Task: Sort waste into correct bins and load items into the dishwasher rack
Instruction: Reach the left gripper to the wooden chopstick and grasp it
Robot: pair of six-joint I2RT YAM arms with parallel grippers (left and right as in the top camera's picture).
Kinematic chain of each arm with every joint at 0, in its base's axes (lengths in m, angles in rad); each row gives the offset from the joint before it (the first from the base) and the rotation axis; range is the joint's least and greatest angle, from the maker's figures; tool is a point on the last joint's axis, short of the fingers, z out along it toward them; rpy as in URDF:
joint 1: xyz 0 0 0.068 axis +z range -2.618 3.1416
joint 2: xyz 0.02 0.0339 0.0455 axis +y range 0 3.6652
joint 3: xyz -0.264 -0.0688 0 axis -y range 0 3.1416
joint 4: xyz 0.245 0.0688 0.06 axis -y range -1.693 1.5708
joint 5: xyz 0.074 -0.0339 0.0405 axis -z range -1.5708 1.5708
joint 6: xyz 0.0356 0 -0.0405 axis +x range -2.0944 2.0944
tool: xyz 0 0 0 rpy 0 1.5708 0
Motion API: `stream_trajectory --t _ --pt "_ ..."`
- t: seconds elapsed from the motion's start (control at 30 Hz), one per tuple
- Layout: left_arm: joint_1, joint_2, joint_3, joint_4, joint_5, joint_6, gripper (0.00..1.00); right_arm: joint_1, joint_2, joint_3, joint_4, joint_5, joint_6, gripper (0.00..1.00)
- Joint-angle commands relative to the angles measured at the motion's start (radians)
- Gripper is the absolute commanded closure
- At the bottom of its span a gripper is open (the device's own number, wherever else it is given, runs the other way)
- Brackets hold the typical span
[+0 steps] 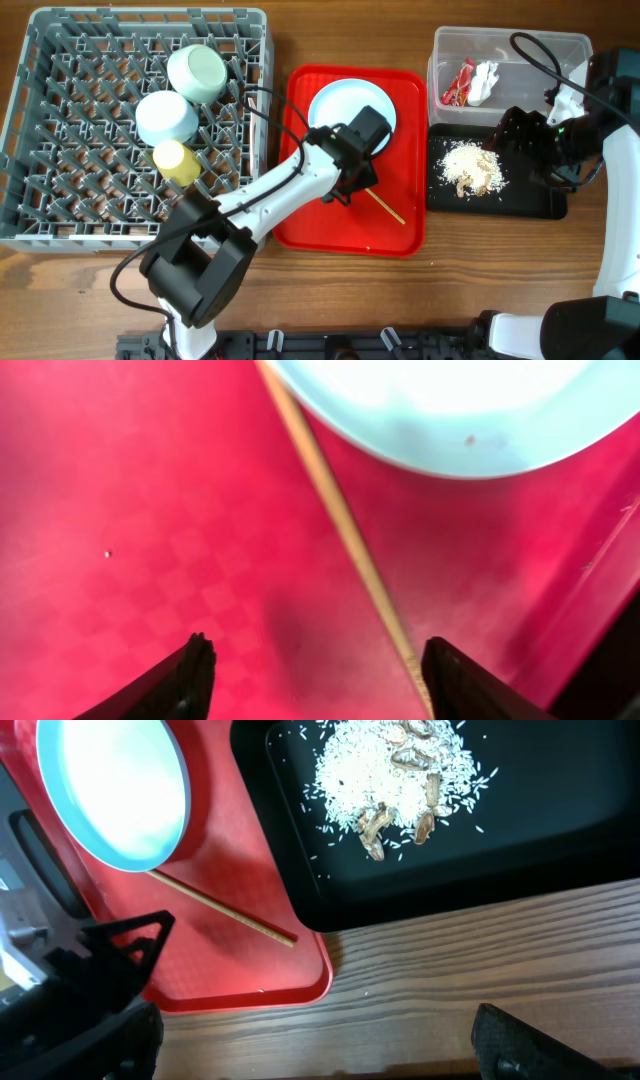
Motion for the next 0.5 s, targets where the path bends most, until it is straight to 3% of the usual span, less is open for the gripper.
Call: stream_trajectory --t 0.0,0.17,0.47 --pt "0.018 0.068 0.146 -0.096 0.002 -0.010 0.34 0.000 -0.016 0.016 0.002 0.016 -0.010 0.00" --pt "0.024 0.187 0.354 -0.243 0.002 0.065 0.28 0.000 -0.016 0.016 0.002 0.016 -0.011 0.00" --pt "0.016 0.264 0.356 -0.270 0.004 0.062 0.25 0.000 -0.016 0.016 0.002 0.016 -0.013 0.00"
